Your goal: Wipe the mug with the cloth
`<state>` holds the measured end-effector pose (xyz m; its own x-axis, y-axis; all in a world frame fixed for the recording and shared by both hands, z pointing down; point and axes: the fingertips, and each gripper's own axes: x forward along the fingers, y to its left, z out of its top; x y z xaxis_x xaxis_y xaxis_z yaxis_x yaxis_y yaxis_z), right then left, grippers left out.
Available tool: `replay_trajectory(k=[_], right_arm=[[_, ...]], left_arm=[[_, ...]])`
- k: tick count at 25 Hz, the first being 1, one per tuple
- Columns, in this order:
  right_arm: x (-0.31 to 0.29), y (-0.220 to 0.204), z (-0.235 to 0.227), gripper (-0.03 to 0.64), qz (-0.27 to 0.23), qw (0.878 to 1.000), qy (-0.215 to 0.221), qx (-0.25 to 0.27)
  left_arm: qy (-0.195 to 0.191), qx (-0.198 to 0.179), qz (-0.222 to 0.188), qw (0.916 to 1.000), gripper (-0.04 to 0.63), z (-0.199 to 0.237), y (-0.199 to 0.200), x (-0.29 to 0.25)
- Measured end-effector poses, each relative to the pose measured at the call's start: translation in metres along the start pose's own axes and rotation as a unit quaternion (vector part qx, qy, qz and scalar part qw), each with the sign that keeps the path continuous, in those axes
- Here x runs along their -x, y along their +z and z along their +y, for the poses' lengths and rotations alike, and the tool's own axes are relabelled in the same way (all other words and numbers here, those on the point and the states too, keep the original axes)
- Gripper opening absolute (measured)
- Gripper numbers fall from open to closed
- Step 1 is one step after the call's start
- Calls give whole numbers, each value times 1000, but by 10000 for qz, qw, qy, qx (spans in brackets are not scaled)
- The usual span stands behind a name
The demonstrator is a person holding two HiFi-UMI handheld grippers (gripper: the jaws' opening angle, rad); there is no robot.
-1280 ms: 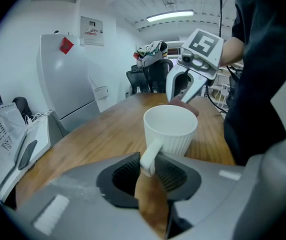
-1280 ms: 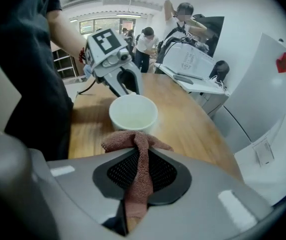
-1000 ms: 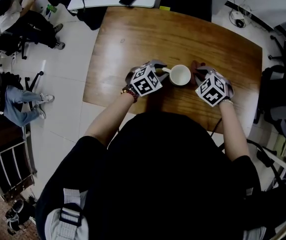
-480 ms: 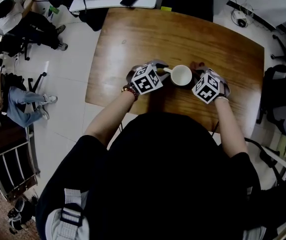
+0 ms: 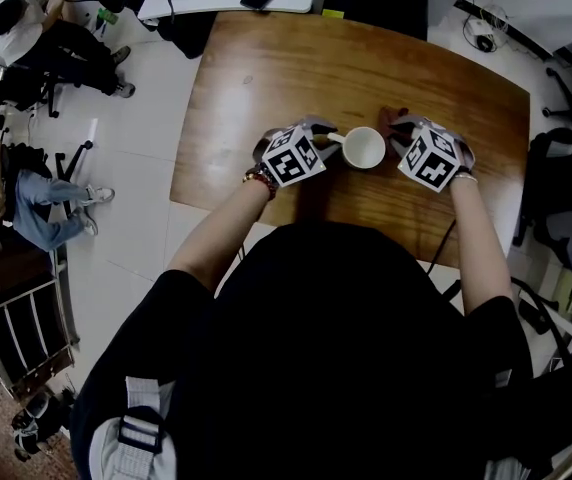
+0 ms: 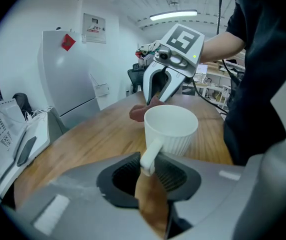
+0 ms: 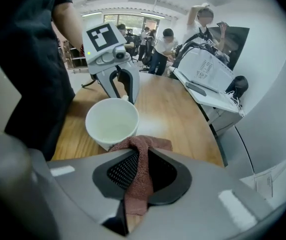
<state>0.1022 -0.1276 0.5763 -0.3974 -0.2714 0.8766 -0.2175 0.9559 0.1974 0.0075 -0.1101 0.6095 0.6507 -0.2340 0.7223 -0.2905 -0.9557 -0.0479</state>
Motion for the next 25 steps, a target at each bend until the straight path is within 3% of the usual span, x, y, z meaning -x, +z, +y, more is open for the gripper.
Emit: replay_trajectory(k=[12,17,25], right_arm=[[-11,14,-6,51,-63,9984,552,53],[-31,14,-7,51,69,9967,784,-187],[-28,11,-11,51,-40,9969,718,-323]], left_arm=[[-8,-44,41,10000,94,-8,7,0],[-20,-141,-58,9999,94,0,3,-1],[361,219,-216,9989,101,-1,1,3]])
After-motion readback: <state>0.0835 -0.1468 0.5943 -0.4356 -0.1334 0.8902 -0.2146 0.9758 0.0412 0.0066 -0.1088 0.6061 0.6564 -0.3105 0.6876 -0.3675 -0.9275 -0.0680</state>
